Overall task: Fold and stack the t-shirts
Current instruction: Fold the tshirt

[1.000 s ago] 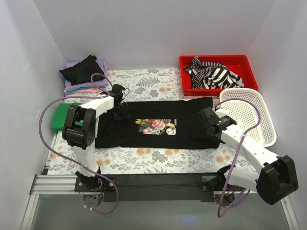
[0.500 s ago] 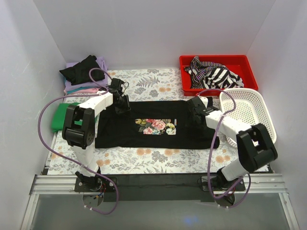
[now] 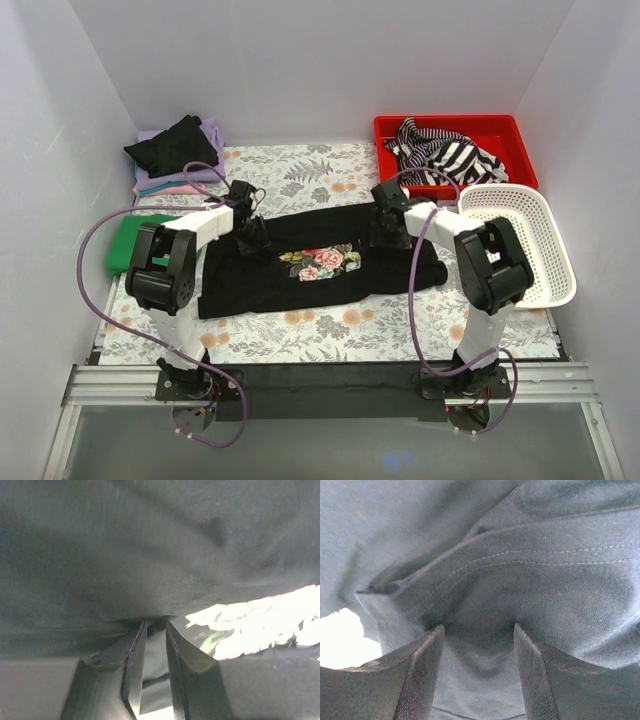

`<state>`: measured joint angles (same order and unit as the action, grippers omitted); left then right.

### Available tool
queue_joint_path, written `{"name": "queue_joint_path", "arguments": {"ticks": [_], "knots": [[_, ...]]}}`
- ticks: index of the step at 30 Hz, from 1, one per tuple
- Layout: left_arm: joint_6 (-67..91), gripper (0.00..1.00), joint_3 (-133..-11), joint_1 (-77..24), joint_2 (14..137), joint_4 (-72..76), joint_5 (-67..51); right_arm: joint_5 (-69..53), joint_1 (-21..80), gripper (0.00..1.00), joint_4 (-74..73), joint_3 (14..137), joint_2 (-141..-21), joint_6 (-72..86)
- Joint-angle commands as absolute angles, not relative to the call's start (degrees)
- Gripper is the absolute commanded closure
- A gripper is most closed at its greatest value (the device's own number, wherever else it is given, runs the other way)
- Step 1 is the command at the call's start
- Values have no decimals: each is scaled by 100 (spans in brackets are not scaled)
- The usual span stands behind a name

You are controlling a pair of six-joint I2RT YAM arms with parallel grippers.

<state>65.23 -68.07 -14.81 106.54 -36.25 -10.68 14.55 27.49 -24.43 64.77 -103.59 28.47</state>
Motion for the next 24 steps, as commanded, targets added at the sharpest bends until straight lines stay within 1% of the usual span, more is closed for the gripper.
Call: {"name": "queue_joint_path", "arguments": {"ticks": [1,6,11,12,14,15,17,18,19,21,24], "knots": [[6784,78,-6083,-1695,10618,-4122,-1151,738,2812,38,-2610,7020,-11415,2531],[7233,79,-5608,-2056,10196,-4175,-1336,317,2953,38,-3084,8365,-12442,1917],[7891,79,-4993,-2741,9704,-4175,-1512,71,3076,38,-3567,9665,-13244,1609],[8006,79,-4896,-2907,9529,-4175,-1529,44,3094,38,-3664,10155,-13532,1539],[8251,79,-4624,-3058,9361,-4140,-1634,-323,3155,38,-3962,10650,-14033,1346],[8314,79,-4553,-3172,9178,-4131,-1678,-403,3181,38,-4173,11401,-14228,1275],[8472,79,-4378,-3269,9018,-4122,-1766,-658,3269,37,-4727,12186,-14632,1108],[8612,79,-4316,-3435,8939,-4096,-1828,-764,3304,37,-4876,12904,-15025,951],[8700,79,-4246,-3515,8791,-4078,-1924,-886,3322,36,-5017,13277,-15195,871],[8902,79,-4140,-3778,8710,-4034,-1960,-1186,3357,34,-5194,13648,-15416,669],[9070,79,-4183,-4129,8771,-3868,-2135,-1388,3357,29,-5036,13702,-15399,466]]}}
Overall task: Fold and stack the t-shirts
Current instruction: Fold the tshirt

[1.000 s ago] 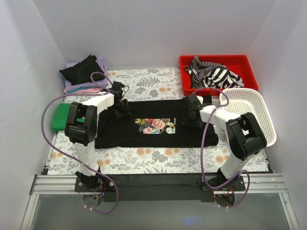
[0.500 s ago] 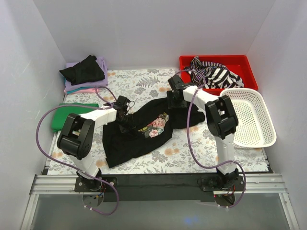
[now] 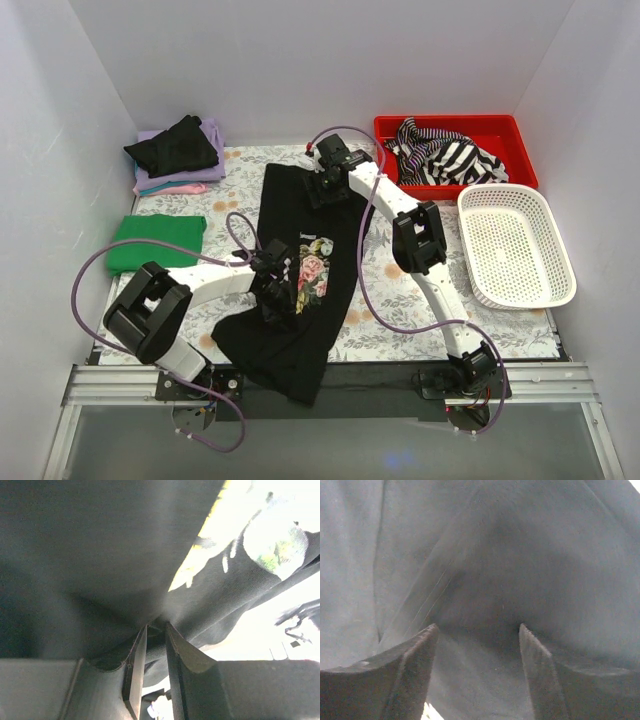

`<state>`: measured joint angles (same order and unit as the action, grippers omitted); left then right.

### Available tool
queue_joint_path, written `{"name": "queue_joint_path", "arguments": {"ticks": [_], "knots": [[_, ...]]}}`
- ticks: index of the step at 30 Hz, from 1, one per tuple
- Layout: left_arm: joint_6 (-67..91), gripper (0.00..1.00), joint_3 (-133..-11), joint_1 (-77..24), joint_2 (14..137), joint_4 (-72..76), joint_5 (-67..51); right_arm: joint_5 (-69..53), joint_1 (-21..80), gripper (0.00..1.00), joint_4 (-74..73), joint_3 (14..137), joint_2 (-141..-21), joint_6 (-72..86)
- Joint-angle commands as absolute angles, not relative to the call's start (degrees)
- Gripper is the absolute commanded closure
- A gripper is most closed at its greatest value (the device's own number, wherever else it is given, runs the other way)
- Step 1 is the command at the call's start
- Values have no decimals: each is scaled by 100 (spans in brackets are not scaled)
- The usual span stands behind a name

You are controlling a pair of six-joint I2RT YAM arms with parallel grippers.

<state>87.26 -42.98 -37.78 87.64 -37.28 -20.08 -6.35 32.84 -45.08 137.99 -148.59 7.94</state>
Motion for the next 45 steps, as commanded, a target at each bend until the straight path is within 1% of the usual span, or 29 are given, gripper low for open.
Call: {"name": "queue_joint_path", "arguments": {"ticks": [1,5,8,11,14,17,21,22,23,25,27,29,31,33,34,36,40,45], "knots": [[9157,79,-4227,-4235,8876,-3832,-2171,-1476,3357,26,-5001,13780,-15407,361],[9167,79,-4675,-4736,9218,-3762,-2250,-1889,3349,23,-4792,13878,-15425,167],[9105,79,-4983,-4764,9369,-3823,-2057,-2354,3226,20,-4562,13939,-15512,245],[9097,79,-5193,-4764,9448,-3578,-2241,-2890,3033,19,-4238,14238,-15714,666],[9079,79,-5624,-4764,9414,-3929,-1803,-3103,2874,18,-4008,14221,-15689,773],[9018,79,-6046,-4720,9264,-4130,-1548,-2919,2786,18,-3762,13854,-15304,599],[8746,78,-6933,-4571,9132,-4631,-573,-2699,2742,18,-3078,12772,-14258,361],[8684,78,-7074,-4466,9106,-4693,-284,-2568,2716,18,-2946,12623,-14030,352],[8605,78,-7328,-4213,9114,-4702,-212,-2514,2698,17,-2788,12517,-13662,334],[8395,78,-7531,-3921,9140,-4737,-71,-2409,2663,17,-2664,12289,-13352,325],[8227,78,-7594,-3429,9149,-4589,-70,-2312,2646,17,-2637,12226,-13053,334],[7894,78,-7602,-2956,9324,-4246,-79,-1848,2619,17,-2646,11954,-12798,404],[7622,78,-7953,-2708,9666,-4210,69,-1427,2619,17,-2567,11543,-12561,361],[7445,78,-8365,-2453,10334,-4280,341,-916,2602,17,-2610,11321,-12472,448],[7410,78,-8820,-2374,10545,-4385,412,-740,2575,17,-2619,11207,-12411,440],[7260,78,-9200,-2163,11150,-4420,465,-598,2505,17,-2654,10952,-12401,553],[7190,78,-10131,-1864,11820,-4342,475,-685,2417,18,-2663,10740,-12541,545],[7093,78,-10616,-1424,12304,-3999,9,-809,2399,19,-2663,10845,-12823,545]]}}
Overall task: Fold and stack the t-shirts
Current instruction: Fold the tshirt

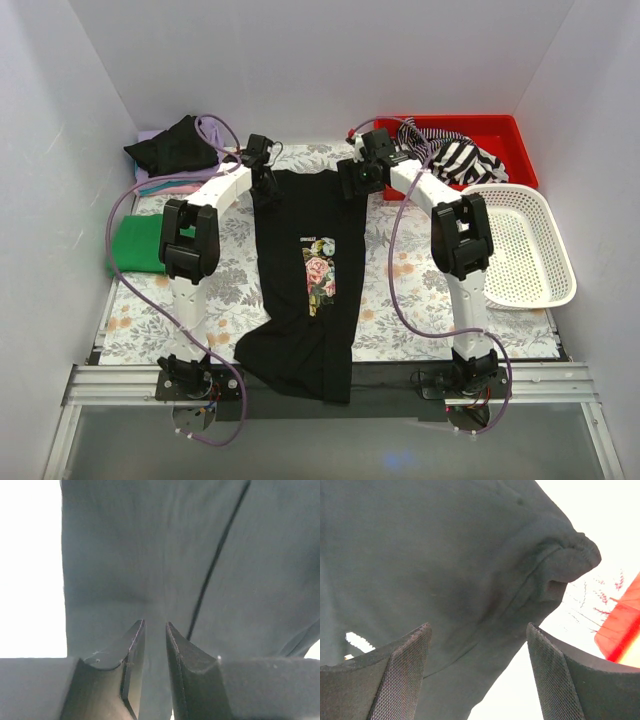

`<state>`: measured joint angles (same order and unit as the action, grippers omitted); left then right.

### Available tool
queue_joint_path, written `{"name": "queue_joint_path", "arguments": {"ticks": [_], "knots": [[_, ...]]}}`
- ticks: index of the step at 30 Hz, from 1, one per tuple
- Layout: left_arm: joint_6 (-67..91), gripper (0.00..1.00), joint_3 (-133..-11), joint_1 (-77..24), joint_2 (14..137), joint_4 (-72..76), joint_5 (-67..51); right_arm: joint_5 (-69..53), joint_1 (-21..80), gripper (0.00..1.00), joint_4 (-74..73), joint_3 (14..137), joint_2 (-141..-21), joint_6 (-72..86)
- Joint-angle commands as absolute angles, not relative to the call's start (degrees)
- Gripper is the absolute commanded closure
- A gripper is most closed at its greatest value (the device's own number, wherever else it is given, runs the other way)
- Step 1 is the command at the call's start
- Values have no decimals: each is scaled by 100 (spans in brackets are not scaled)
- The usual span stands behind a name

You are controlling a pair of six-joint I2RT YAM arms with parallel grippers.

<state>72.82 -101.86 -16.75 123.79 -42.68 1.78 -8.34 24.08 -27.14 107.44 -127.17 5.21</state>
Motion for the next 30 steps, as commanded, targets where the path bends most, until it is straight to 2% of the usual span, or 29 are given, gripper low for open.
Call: {"name": "queue_joint_path", "arguments": {"ticks": [1,11,16,21,30], "knots": [[7067,78,-10704,-1389,12470,-3938,-183,-835,2399,19,-2663,10881,-12945,554],[6847,78,-12303,-1283,14219,-4604,-1142,-976,2382,19,-3005,11653,-13903,843],[6882,78,-12813,-1240,14826,-4561,-1335,-931,2277,18,-3542,12987,-14817,914],[6944,78,-13842,-1151,15573,-4553,-1671,-1221,2110,16,-3560,13604,-15327,993],[6584,73,-13869,-713,15293,-3858,-1134,-1494,1521,15,-3182,13860,-15293,1177]]}}
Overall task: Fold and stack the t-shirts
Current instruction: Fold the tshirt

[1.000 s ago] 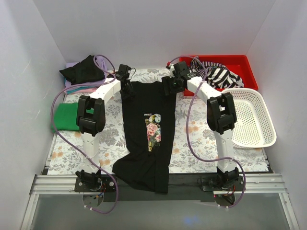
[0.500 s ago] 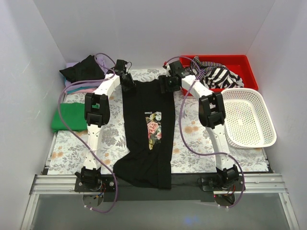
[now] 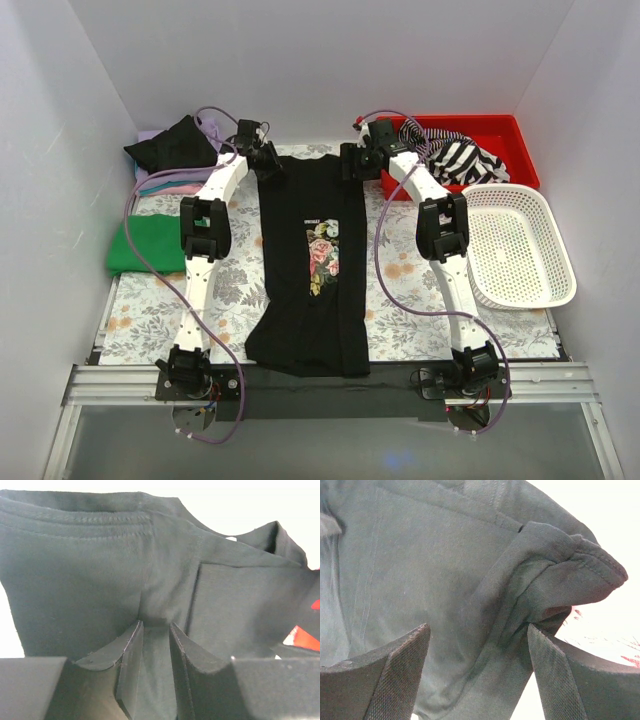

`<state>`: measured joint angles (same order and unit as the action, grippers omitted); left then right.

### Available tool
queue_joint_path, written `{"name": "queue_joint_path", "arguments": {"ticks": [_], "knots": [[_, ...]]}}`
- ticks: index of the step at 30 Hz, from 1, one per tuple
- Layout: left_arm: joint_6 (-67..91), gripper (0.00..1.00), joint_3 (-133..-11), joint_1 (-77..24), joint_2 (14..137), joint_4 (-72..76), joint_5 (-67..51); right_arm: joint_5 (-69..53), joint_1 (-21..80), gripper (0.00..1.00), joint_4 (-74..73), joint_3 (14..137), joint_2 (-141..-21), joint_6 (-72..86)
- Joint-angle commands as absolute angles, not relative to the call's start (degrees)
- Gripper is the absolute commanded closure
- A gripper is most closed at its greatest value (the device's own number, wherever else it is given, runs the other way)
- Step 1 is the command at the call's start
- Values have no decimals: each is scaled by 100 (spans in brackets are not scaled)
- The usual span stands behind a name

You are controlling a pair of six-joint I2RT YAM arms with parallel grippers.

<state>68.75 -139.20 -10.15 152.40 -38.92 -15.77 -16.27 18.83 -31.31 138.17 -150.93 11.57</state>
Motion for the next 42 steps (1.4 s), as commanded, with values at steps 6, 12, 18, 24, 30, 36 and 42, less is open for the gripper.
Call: {"name": "queue_joint_path", "arguments": {"ticks": [6,12,18,24,30,36,42], "knots": [[6214,70,-14159,-615,15451,-3744,-1055,-2177,1389,14,-2945,13905,-15355,1038],[6223,69,-12887,-659,14312,-2850,-1520,-2356,1555,15,-2322,12711,-13997,537],[6091,70,-13395,-878,13538,-3866,-1759,-2259,1907,16,-2259,11445,-12368,229],[6459,74,-10569,-1309,11902,-3631,-1863,-2101,2364,16,-2259,9670,-11146,246],[6723,76,-8877,-1485,11179,-3199,-2013,-1915,2795,18,-2162,8309,-10574,351],[6697,77,-8508,-1696,11346,-3340,-1732,-1714,3014,19,-1811,7428,-10362,571],[6654,78,-8552,-1696,11627,-3357,-1600,-1600,3102,20,-1723,7207,-10555,492]]}}
